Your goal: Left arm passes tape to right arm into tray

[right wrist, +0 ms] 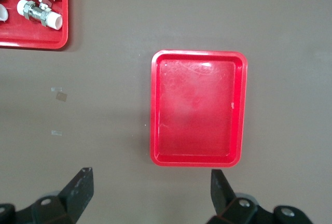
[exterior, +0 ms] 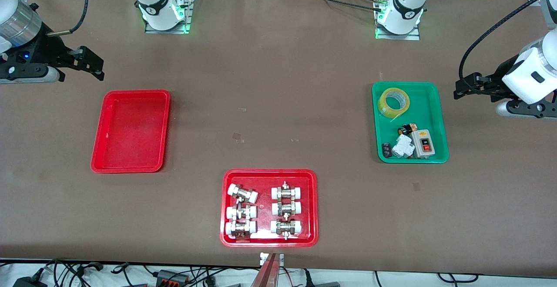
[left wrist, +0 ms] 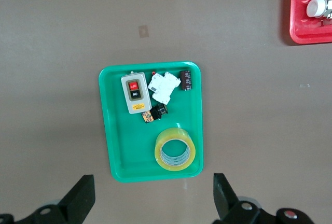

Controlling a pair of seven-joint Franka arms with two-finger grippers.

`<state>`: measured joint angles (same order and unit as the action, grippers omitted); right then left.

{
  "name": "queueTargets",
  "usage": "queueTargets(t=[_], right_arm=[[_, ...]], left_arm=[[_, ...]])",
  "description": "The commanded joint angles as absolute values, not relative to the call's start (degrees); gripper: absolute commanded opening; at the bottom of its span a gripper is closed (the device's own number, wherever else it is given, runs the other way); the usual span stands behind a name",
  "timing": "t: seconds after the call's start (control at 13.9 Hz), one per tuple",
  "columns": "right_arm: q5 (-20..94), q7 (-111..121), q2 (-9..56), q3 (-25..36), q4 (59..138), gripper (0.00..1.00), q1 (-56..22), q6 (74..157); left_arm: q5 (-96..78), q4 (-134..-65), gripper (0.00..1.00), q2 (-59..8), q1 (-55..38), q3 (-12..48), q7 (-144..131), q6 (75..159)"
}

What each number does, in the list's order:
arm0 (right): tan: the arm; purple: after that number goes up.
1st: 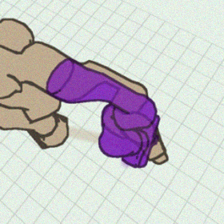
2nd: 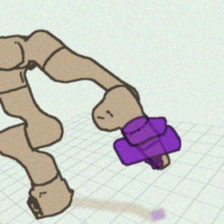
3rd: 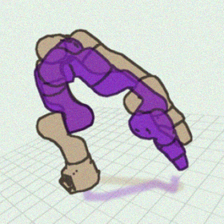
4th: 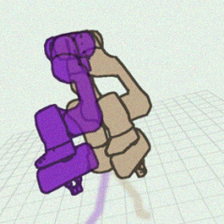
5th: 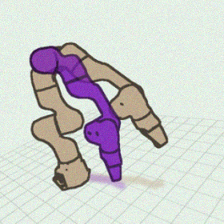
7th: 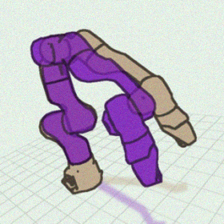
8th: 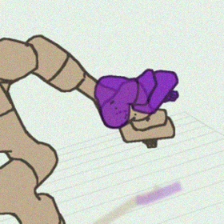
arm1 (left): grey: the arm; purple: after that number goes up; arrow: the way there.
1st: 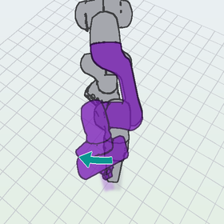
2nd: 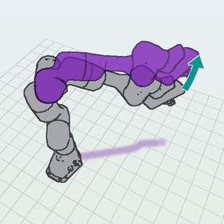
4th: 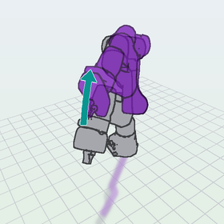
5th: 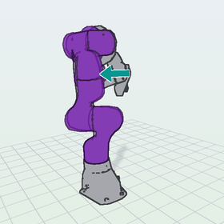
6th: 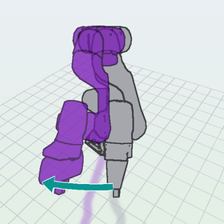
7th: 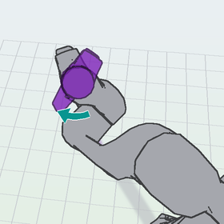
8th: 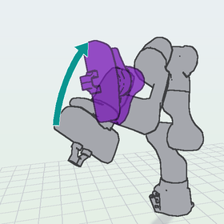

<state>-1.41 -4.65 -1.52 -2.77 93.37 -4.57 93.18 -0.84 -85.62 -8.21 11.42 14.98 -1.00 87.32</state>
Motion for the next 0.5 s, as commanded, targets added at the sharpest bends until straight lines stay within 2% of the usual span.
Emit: queueTargets(t=[0.0, 0.22, 0.43], right_arm=[[-1.8, -5.1, -0.5, -2.6, 91.8, 1.00, -4.4, 90.5], [-1.6, -5.4, -0.6, -2.5, 91.8, 1.00, -4.4, 89.2], [-1.6, -5.4, -0.6, -2.5, 91.9, 1.00, -4.3, 88.3]], left_arm=[[-1.8, -87.2, 1.00, -9.7, 11.9, 14.9, -0.3, 87.8], [-1.6, -91.4, 1.00, -12.6, 12.2, 14.9, -0.2, 91.2], [-1.6, -102.4, 1.00, -12.8, 12.7, 14.8, -0.2, 99.1]])
